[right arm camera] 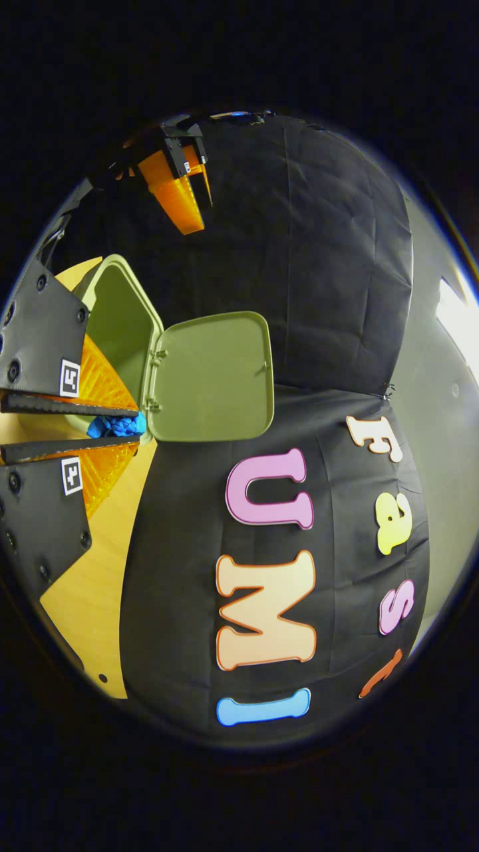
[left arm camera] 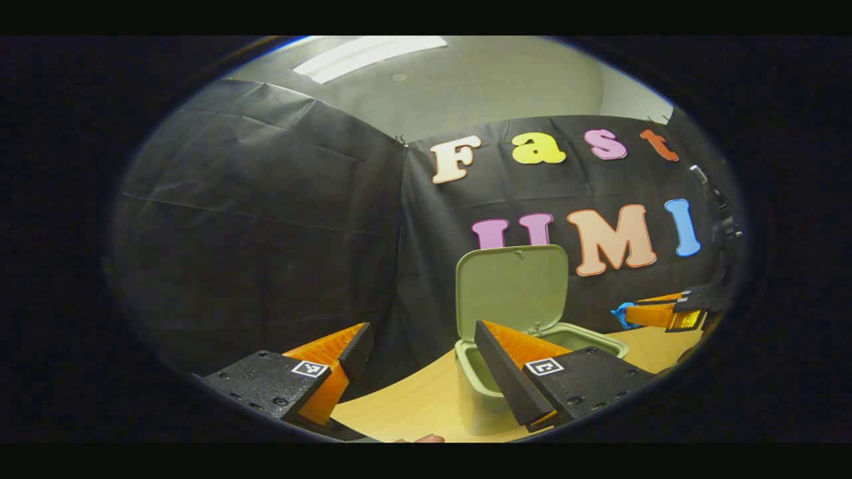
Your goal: Press the lid of the desktop garbage bin to open it, pick up the crumpled paper on the desktop and throw it into the bin, then pick up the pop can on the desktop and drop it into the bin, and finally close the garbage bin lid.
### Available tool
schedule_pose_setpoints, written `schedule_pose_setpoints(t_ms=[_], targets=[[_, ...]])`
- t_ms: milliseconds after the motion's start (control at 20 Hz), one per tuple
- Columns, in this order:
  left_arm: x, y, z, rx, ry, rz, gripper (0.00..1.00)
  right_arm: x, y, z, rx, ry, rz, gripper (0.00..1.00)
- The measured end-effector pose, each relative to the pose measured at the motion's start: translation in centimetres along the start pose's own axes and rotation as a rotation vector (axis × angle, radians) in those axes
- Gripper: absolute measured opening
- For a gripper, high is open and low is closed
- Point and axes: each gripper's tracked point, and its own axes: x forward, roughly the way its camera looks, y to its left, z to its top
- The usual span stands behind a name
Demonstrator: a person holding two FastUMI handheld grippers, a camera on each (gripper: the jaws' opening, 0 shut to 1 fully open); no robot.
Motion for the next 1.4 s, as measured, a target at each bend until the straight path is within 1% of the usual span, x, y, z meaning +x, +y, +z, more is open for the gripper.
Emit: schedule_pose_setpoints(t_ms=[150, 200, 250, 350, 400, 450, 550, 650, 700, 750, 800, 850, 950, 1100, 1150, 1350, 1400], targets=[[0.4, 1.4, -0.6, 0.011, 0.006, 0.019, 0.92, 2.1, 2.9, -0.5, -0.005, 0.023, 0.063, 0.18], [0.4, 1.6, -1.1, 0.015, 0.015, 0.02, 0.92, 2.4, 3.9, -0.7, -0.005, 0.029, 0.083, 0.23], [0.6, 1.7, -1.3, 0.017, 0.018, 0.021, 0.93, 2.9, 4.8, -1.1, -0.007, 0.036, 0.1, 0.23], [0.9, 1.3, -1.1, 0.011, 0.008, 0.011, 0.91, 2.8, 5.2, -0.9, -0.013, 0.029, 0.102, 0.73], [1.0, 0.8, -1.0, 0.009, 0.001, 0.001, 0.93, 2.5, 4.7, -0.6, -0.017, 0.008, 0.087, 0.98], [1.2, 0.0, -0.8, 0.009, -0.007, -0.013, 0.93, 2.2, 4.1, -0.3, -0.016, -0.01, 0.07, 0.96], [1.6, -2.2, -0.5, 0.002, -0.03, -0.054, 0.92, 0.5, 2.1, 0.3, -0.017, -0.036, 0.032, 0.98], [2.0, -5.1, -0.6, -0.013, -0.035, -0.107, 0.92, -1.3, -0.8, 0.8, -0.017, -0.059, -0.027, 0.98], [1.9, -6.5, -0.4, -0.018, -0.039, -0.133, 0.92, -2.2, -2.3, 0.9, -0.012, -0.068, -0.054, 1.0], [1.9, -8.0, -0.1, -0.021, -0.048, -0.156, 0.93, -3.1, -3.5, 1.0, -0.005, -0.075, -0.085, 1.0], [1.7, -9.5, 0.2, -0.024, -0.055, -0.181, 0.93, -4.1, -5.1, 1.2, 0.004, -0.081, -0.117, 0.98], [1.6, -11.3, 0.5, -0.029, -0.06, -0.213, 0.92, -5.2, -6.6, 1.2, 0.013, -0.088, -0.148, 1.0], [1.0, -14.3, 0.9, -0.04, -0.068, -0.268, 0.93, -7.6, -9.5, 1.4, 0.028, -0.099, -0.209, 0.98], [0.1, -19.2, 1.1, -0.063, -0.068, -0.345, 0.92, -11.7, -14.0, 1.5, 0.018, -0.116, -0.308, 0.98], [-0.2, -20.6, 1.3, -0.07, -0.067, -0.366, 0.93, -13.1, -15.2, 1.3, 0.011, -0.12, -0.338, 0.98], [-2.3, -26.5, 1.5, -0.083, -0.054, -0.472, 0.93, -18.4, -19.7, 0.6, 0.008, -0.126, -0.444, 0.98], [-2.9, -27.8, 1.4, -0.083, -0.049, -0.501, 0.92, -19.7, -20.7, 0.4, 0.014, -0.127, -0.464, 1.0]])
